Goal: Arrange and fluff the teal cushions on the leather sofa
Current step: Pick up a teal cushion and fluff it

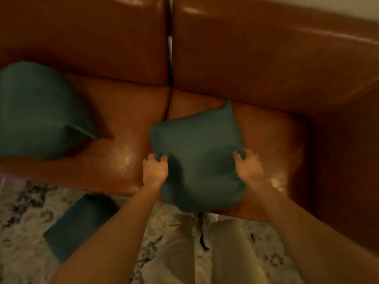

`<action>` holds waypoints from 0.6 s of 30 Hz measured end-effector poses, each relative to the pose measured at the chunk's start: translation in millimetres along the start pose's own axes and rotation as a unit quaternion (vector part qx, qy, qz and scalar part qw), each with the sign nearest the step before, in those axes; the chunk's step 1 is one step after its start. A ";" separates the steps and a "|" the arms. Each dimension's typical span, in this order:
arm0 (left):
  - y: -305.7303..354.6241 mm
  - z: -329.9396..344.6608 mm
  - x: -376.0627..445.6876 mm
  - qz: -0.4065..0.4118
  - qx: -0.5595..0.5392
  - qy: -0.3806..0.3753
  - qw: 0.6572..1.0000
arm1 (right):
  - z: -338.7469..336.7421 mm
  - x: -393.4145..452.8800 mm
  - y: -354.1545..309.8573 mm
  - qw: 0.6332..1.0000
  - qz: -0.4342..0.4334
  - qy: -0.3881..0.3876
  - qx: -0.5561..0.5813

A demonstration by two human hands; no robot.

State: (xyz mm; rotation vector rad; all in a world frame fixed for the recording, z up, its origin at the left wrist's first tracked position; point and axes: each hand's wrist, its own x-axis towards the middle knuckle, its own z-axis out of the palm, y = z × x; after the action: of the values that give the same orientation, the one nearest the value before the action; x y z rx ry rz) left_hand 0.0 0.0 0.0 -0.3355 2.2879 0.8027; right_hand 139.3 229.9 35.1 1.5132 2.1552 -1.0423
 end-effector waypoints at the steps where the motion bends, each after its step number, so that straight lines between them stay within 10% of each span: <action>1: -2.5 3.5 14.0 -0.029 -0.025 0.001 0.999 | 4.8 14.9 -1.1 1.000 0.013 0.000 0.013; 10: -29.1 33.3 86.8 -0.213 -0.211 -0.015 0.954 | 26.3 105.3 -8.2 0.987 0.116 -0.061 0.096; 18: 1.0 42.5 48.1 -0.183 -0.267 -0.006 0.946 | -0.2 114.1 9.2 0.970 0.123 -0.130 0.162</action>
State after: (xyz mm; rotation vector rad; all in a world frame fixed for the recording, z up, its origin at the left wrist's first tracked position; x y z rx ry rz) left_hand -13.8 26.8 -56.7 -0.9623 1.8754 1.2042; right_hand 102.6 309.5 -38.6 1.6233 1.6314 -1.4612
